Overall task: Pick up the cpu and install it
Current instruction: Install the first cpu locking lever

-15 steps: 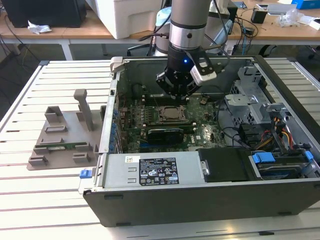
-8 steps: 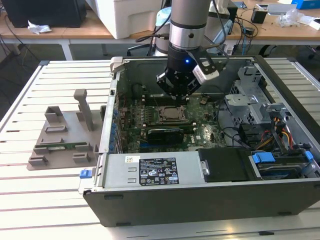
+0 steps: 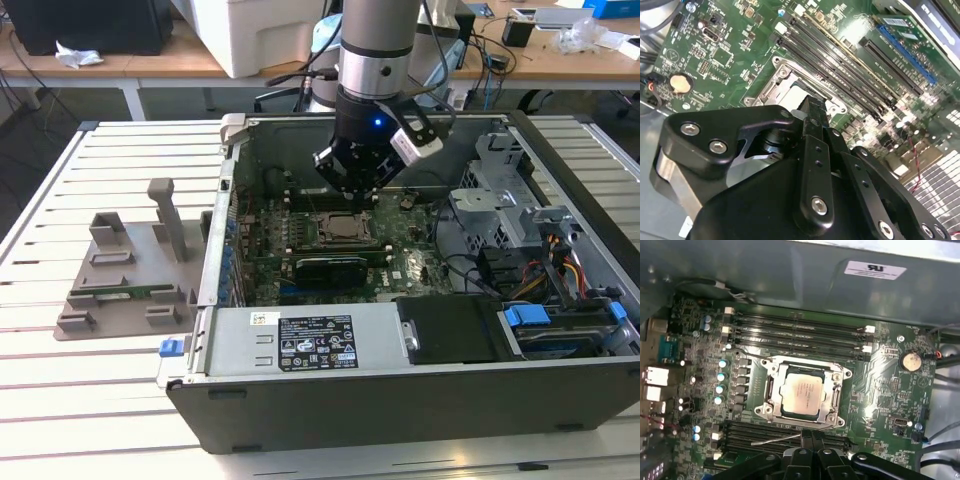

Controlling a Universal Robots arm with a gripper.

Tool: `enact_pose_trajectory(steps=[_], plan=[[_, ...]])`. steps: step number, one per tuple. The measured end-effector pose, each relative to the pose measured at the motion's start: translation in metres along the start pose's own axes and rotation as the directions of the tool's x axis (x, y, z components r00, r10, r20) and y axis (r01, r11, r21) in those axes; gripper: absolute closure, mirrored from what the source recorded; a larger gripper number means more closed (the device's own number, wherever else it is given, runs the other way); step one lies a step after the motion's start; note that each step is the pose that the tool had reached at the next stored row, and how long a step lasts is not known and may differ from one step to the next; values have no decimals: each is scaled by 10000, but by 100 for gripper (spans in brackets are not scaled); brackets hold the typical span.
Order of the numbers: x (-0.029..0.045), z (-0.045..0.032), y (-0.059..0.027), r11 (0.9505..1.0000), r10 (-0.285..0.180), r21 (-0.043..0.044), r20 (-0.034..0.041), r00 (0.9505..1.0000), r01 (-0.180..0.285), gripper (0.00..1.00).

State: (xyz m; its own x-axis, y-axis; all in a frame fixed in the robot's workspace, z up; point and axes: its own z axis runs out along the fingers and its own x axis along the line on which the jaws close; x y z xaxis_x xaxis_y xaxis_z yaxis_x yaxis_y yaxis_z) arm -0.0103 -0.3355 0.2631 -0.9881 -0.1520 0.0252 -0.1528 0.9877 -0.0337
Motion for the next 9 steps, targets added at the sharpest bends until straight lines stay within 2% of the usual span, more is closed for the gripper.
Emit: enact_pose_trajectory(steps=[4,9], plan=[[0,0,0,9989,-459,12,15,9989,459,89],[0,0,0,9920,-1262,35,40,9920,1262,89]])
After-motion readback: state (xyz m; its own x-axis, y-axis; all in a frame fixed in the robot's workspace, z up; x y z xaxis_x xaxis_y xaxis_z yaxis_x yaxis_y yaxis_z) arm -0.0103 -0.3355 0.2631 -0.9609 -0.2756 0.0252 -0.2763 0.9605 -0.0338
